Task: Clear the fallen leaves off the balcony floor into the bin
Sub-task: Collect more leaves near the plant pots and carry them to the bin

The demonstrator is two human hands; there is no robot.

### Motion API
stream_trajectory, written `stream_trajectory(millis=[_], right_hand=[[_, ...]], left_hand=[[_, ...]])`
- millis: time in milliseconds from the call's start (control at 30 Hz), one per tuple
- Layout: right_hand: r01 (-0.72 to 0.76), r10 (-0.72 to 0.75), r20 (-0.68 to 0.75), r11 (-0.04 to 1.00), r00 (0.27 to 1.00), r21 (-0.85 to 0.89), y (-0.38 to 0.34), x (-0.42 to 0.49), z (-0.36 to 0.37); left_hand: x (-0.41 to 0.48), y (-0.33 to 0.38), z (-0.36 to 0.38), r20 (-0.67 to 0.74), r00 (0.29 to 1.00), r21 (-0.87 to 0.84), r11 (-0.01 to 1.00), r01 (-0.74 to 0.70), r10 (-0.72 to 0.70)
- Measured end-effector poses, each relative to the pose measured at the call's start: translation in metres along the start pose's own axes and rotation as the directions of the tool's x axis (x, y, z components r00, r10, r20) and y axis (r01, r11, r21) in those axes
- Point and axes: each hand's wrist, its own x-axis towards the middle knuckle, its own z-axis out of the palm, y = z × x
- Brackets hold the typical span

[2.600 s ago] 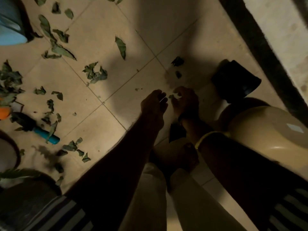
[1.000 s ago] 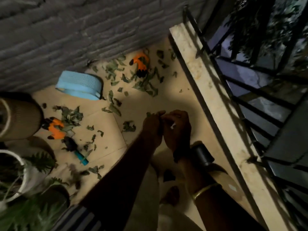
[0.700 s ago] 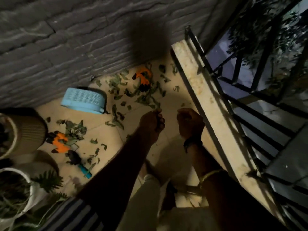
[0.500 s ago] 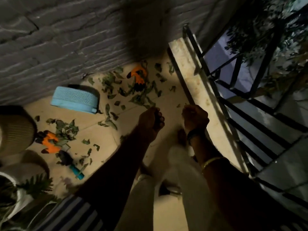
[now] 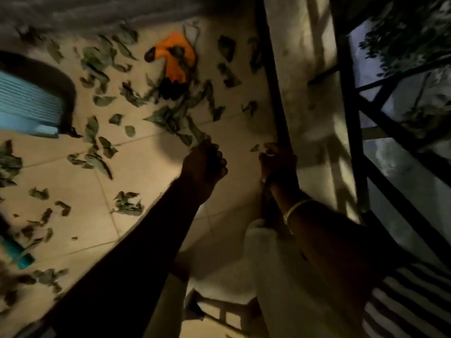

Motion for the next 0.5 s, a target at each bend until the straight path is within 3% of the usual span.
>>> stream_trajectory(millis=[133, 200, 267, 400, 500], right_hand=[[0.081, -0.057, 0.105, 0.967, 0.993, -0.243, 0.027, 0.051, 0.04], [0.104, -0.076, 0.122, 0.965, 0.99, -0.24, 0.037, 0.069, 0.057], [0.07, -0.063, 0.045, 0.981, 0.997, -0.181, 0.038, 0.072, 0.066], [-0.011, 0.001, 0.048, 0.977, 0.999, 0.214, 0.001, 0.055, 0.058], [0.216, -0.254, 0.104, 0.934, 0.962, 0.286, -0.042, 0.026, 0.043]], left_hand=[[0.044, -0.033, -0.017, -0.022, 0.999, -0.032, 0.999, 0.027, -0.028], [0.058, -0.042, -0.022, -0.046, 0.998, -0.067, 0.997, 0.049, -0.052], [0.068, -0.041, -0.021, -0.097, 0.994, -0.096, 0.995, 0.034, -0.043], [0.081, -0.029, -0.005, -0.21, 0.978, 0.028, 1.0, 0.002, 0.004], [0.087, -0.013, 0.019, -0.191, 0.98, 0.232, 0.973, -0.014, 0.06]])
